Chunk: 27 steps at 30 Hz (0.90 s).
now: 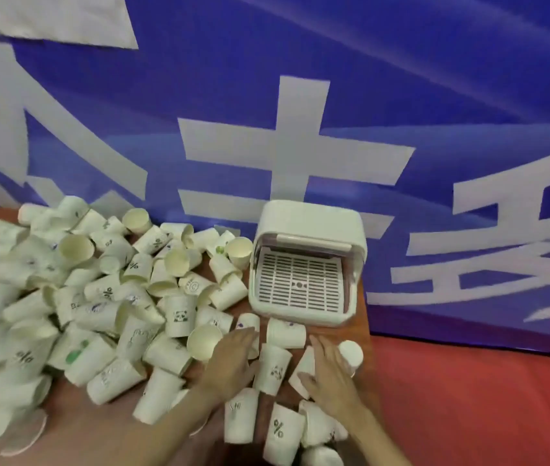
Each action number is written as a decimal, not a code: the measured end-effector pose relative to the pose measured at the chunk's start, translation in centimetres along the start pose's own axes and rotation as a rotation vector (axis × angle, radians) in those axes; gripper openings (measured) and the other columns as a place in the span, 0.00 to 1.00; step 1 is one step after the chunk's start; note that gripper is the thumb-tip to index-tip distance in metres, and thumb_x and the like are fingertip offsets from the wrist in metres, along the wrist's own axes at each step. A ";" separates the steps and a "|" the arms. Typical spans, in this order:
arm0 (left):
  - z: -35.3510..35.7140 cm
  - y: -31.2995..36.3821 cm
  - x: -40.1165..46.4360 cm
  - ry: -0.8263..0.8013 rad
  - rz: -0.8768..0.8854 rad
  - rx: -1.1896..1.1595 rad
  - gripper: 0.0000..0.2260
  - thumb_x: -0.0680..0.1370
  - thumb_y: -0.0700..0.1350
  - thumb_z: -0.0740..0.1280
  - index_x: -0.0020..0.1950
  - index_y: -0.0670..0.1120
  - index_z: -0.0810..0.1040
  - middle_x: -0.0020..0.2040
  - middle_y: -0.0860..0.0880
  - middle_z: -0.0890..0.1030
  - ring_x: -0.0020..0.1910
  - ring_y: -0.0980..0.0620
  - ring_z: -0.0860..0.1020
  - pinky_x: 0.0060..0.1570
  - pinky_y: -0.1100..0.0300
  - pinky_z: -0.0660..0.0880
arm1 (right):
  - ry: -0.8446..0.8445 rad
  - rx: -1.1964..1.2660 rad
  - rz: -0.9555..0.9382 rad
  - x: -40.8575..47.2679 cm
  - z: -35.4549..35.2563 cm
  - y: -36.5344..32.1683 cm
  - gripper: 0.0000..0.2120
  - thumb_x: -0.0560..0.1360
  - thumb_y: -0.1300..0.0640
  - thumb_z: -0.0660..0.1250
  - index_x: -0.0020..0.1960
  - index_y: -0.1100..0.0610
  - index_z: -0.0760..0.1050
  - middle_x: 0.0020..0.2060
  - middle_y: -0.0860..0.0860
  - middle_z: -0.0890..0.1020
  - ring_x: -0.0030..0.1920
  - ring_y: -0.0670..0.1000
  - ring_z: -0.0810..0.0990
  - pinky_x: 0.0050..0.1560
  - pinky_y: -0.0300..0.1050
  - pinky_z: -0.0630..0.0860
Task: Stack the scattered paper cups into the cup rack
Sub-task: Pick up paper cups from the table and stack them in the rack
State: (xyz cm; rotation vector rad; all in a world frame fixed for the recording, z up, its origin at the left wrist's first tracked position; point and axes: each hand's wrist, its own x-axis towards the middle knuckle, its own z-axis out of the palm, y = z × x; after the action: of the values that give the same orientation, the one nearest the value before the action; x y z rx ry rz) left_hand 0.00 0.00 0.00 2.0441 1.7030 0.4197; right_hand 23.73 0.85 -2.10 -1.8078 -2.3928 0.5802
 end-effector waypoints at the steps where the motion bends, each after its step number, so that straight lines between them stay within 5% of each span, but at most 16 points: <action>1: 0.0 0.2 0.5 -0.023 0.030 0.022 0.23 0.76 0.47 0.66 0.70 0.45 0.68 0.69 0.46 0.70 0.69 0.48 0.68 0.69 0.58 0.61 | -0.008 -0.012 -0.004 0.4 -0.3 -0.2 0.35 0.76 0.46 0.63 0.77 0.54 0.51 0.75 0.53 0.60 0.75 0.55 0.58 0.74 0.52 0.57; 6: 2.0 0.9 1.9 -0.203 0.064 0.239 0.25 0.76 0.50 0.66 0.71 0.45 0.65 0.72 0.48 0.66 0.69 0.48 0.65 0.67 0.53 0.64 | -0.106 0.003 -0.023 1.6 -0.7 -0.4 0.37 0.75 0.50 0.66 0.77 0.55 0.50 0.75 0.52 0.56 0.75 0.53 0.54 0.74 0.48 0.52; 17: 3.4 2.1 3.7 -0.300 0.071 0.372 0.28 0.72 0.49 0.72 0.69 0.45 0.67 0.65 0.46 0.72 0.62 0.45 0.68 0.56 0.52 0.67 | -0.292 -0.186 0.053 3.7 -0.9 -0.9 0.37 0.73 0.48 0.70 0.73 0.59 0.56 0.63 0.59 0.71 0.64 0.60 0.70 0.65 0.51 0.66; 27: 2.2 2.0 2.4 -0.167 0.056 0.146 0.11 0.78 0.39 0.64 0.60 0.43 0.76 0.56 0.46 0.79 0.54 0.47 0.72 0.45 0.60 0.67 | -0.177 0.050 0.110 2.7 -2.7 -2.3 0.26 0.73 0.72 0.61 0.69 0.60 0.63 0.55 0.58 0.80 0.59 0.57 0.77 0.59 0.51 0.72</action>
State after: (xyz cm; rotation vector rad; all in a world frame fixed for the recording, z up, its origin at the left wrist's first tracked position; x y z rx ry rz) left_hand 3.23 1.78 -0.99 2.1668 1.6217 0.1405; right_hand 21.67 3.54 0.78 -1.9519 -2.3724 0.8373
